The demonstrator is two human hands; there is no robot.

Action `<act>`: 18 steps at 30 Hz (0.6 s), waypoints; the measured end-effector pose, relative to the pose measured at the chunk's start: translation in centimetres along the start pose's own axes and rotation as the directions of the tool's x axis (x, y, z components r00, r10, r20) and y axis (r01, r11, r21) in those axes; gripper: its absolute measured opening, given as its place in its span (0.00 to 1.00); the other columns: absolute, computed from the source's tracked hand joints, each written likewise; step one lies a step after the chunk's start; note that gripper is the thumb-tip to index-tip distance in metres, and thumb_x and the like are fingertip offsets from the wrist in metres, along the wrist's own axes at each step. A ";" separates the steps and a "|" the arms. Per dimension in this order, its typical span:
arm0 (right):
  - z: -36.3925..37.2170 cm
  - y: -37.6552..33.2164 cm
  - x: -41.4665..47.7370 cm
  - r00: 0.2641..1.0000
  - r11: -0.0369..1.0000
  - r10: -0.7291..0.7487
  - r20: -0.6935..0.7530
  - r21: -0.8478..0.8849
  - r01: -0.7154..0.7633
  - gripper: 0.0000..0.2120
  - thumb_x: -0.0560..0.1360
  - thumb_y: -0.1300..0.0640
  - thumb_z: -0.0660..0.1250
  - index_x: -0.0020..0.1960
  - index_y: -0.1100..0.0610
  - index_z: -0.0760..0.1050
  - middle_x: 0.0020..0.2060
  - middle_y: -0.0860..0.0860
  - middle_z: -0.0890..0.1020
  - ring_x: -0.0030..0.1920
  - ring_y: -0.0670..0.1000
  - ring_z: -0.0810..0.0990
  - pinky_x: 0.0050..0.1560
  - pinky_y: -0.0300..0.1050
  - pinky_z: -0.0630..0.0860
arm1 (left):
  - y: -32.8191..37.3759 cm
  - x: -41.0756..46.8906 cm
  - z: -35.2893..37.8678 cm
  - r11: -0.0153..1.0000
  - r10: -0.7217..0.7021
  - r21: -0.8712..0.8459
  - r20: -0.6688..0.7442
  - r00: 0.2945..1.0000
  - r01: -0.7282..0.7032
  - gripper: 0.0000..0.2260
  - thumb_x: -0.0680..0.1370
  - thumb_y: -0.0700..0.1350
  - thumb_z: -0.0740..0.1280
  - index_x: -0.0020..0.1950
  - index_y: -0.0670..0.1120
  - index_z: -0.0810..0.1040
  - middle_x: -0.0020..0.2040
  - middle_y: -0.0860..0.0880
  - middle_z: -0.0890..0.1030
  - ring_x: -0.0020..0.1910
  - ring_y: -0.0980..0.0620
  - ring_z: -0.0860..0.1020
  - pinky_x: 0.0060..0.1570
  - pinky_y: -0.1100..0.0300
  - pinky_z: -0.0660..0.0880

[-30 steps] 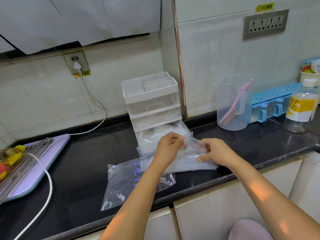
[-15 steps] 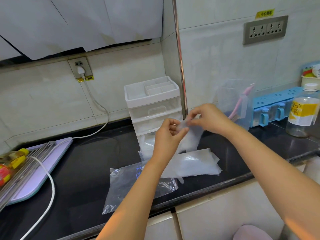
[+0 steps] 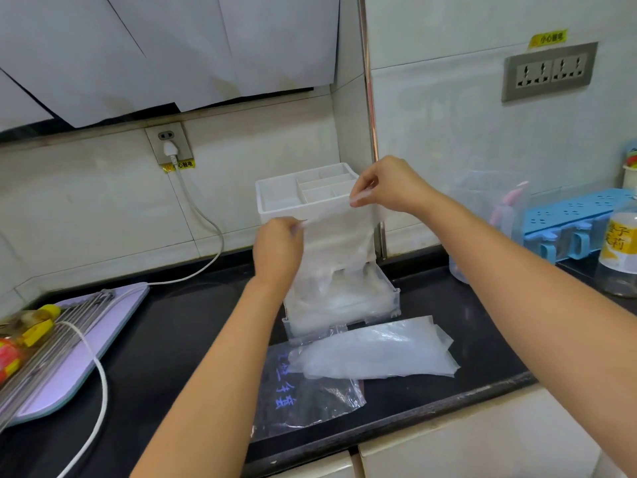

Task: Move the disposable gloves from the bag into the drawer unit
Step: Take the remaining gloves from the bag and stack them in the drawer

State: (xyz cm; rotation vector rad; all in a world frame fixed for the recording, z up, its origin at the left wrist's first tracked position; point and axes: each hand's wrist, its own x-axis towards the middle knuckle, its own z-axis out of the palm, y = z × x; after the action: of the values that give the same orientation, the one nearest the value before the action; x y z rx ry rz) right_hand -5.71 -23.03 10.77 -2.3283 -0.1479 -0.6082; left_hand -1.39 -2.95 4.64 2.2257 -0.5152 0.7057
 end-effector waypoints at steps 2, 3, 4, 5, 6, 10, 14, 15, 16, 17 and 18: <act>0.4 0.0 0.2 0.997 0.996 -0.031 -0.067 0.078 0.036 0.05 0.69 0.60 0.76 0.44 0.58 0.83 0.39 0.44 0.83 0.40 0.37 0.80 0.42 0.25 0.73 | 0.2 0.7 -1.3 0.998 0.060 0.032 -0.061 0.996 -0.058 0.11 0.79 0.39 0.62 0.37 0.47 0.74 0.33 0.50 0.74 0.37 0.51 0.72 0.39 0.61 0.67; 0.4 0.1 0.1 0.995 0.990 -0.043 -0.091 0.128 0.054 0.05 0.69 0.60 0.76 0.44 0.58 0.83 0.42 0.45 0.84 0.43 0.39 0.81 0.46 0.27 0.74 | 0.2 0.7 -1.7 0.993 0.105 0.058 -0.094 0.990 -0.099 0.09 0.79 0.39 0.62 0.42 0.46 0.78 0.40 0.47 0.79 0.43 0.50 0.76 0.46 0.60 0.70; 0.4 0.2 -0.4 0.993 0.981 -0.051 -0.103 0.181 0.069 0.04 0.68 0.61 0.76 0.43 0.57 0.82 0.44 0.46 0.84 0.46 0.41 0.82 0.49 0.30 0.76 | 0.2 0.4 -2.0 0.981 0.170 0.111 -0.131 0.977 -0.156 0.08 0.79 0.38 0.63 0.50 0.43 0.82 0.49 0.44 0.82 0.52 0.47 0.78 0.56 0.58 0.71; 0.3 0.6 -0.9 0.993 0.970 -0.058 -0.101 0.231 0.080 0.04 0.68 0.62 0.76 0.42 0.57 0.82 0.46 0.46 0.84 0.47 0.42 0.82 0.51 0.32 0.76 | 0.2 -0.2 -2.1 0.957 0.254 0.179 -0.150 0.955 -0.227 0.10 0.79 0.38 0.64 0.57 0.40 0.81 0.58 0.42 0.81 0.61 0.44 0.77 0.63 0.56 0.69; 0.3 1.1 -1.5 0.994 0.958 -0.067 -0.086 0.272 0.088 0.04 0.68 0.63 0.76 0.40 0.56 0.82 0.47 0.46 0.84 0.47 0.42 0.83 0.50 0.32 0.77 | -0.1 -0.9 -2.0 0.920 0.354 0.236 -0.148 0.924 -0.314 0.12 0.77 0.36 0.65 0.60 0.39 0.80 0.61 0.41 0.79 0.65 0.42 0.74 0.65 0.54 0.66; 1.6 4.8 -3.2 0.996 0.969 -0.048 0.075 0.247 0.028 0.05 0.68 0.67 0.75 0.39 0.58 0.82 0.49 0.47 0.83 0.44 0.40 0.83 0.48 0.31 0.77 | -1.7 -3.5 -0.3 0.842 0.456 0.235 0.168 0.874 -0.485 0.16 0.75 0.31 0.63 0.62 0.39 0.79 0.66 0.43 0.76 0.70 0.42 0.68 0.66 0.52 0.66; 4.3 8.1 -3.1 0.978 0.999 0.040 0.204 -0.017 -0.037 0.08 0.68 0.64 0.75 0.37 0.53 0.80 0.50 0.48 0.83 0.48 0.46 0.82 0.54 0.41 0.78 | -3.9 -3.1 2.7 0.940 0.099 0.200 0.619 0.779 -0.278 0.17 0.82 0.39 0.57 0.71 0.44 0.71 0.76 0.50 0.63 0.77 0.51 0.55 0.71 0.62 0.52; 4.9 8.6 -2.9 0.967 0.997 0.059 0.247 -0.069 -0.043 0.07 0.69 0.63 0.75 0.38 0.53 0.80 0.49 0.48 0.83 0.48 0.47 0.81 0.53 0.41 0.77 | -4.3 -2.8 3.4 0.951 0.042 0.203 0.661 0.749 -0.232 0.16 0.83 0.41 0.57 0.71 0.44 0.71 0.75 0.50 0.63 0.76 0.50 0.56 0.70 0.63 0.52; 5.5 9.1 -2.8 0.950 0.991 0.084 0.300 -0.124 -0.048 0.06 0.70 0.63 0.74 0.39 0.53 0.80 0.48 0.48 0.83 0.47 0.48 0.81 0.50 0.37 0.76 | -4.8 -2.5 4.0 0.958 -0.016 0.218 0.688 0.726 -0.186 0.16 0.83 0.42 0.57 0.70 0.44 0.72 0.75 0.49 0.65 0.75 0.49 0.59 0.69 0.64 0.53; 5.9 9.4 -2.7 0.931 0.980 0.110 0.347 -0.193 -0.044 0.06 0.72 0.64 0.71 0.41 0.53 0.81 0.47 0.48 0.83 0.46 0.48 0.80 0.46 0.32 0.73 | -5.1 -2.3 4.5 0.958 -0.074 0.247 0.707 0.703 -0.148 0.15 0.82 0.42 0.58 0.68 0.43 0.74 0.73 0.47 0.69 0.73 0.48 0.64 0.67 0.64 0.57; 6.2 9.7 -2.5 0.917 0.965 0.136 0.376 -0.260 -0.036 0.08 0.73 0.65 0.68 0.42 0.53 0.81 0.48 0.47 0.82 0.47 0.47 0.79 0.43 0.29 0.70 | -5.5 -2.1 4.9 0.955 -0.126 0.274 0.726 0.676 -0.117 0.15 0.82 0.42 0.59 0.66 0.41 0.76 0.70 0.45 0.72 0.69 0.47 0.69 0.65 0.62 0.62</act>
State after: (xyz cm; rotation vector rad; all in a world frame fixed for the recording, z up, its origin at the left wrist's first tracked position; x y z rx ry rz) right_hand -2.88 -25.84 -0.31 -2.6640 -0.1582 -0.1106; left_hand 1.62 -2.73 -2.38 2.7697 -0.8327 -0.2087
